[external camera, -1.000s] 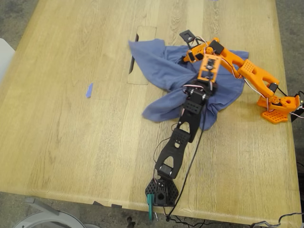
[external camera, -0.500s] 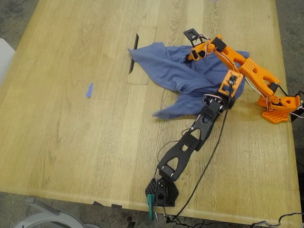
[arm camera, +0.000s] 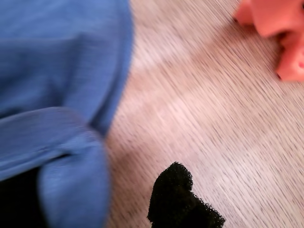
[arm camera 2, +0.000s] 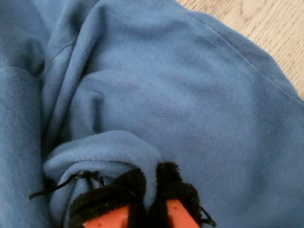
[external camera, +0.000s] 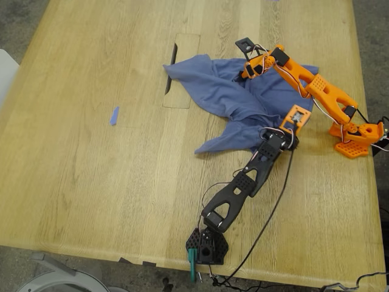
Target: Fold a T-shirt
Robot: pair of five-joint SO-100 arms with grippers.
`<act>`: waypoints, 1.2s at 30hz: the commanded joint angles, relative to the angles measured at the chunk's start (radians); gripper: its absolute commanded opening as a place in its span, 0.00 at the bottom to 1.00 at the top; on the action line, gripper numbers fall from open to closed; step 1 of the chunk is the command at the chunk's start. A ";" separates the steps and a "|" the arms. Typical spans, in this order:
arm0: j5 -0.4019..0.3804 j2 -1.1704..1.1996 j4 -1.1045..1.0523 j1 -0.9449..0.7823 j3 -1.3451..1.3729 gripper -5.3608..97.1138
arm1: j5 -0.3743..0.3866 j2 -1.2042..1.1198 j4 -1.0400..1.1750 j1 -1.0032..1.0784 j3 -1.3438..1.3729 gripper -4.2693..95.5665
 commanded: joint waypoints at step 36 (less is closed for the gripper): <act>0.069 0.339 0.213 0.064 -0.035 0.68 | 0.005 0.112 0.058 -0.064 -0.017 0.04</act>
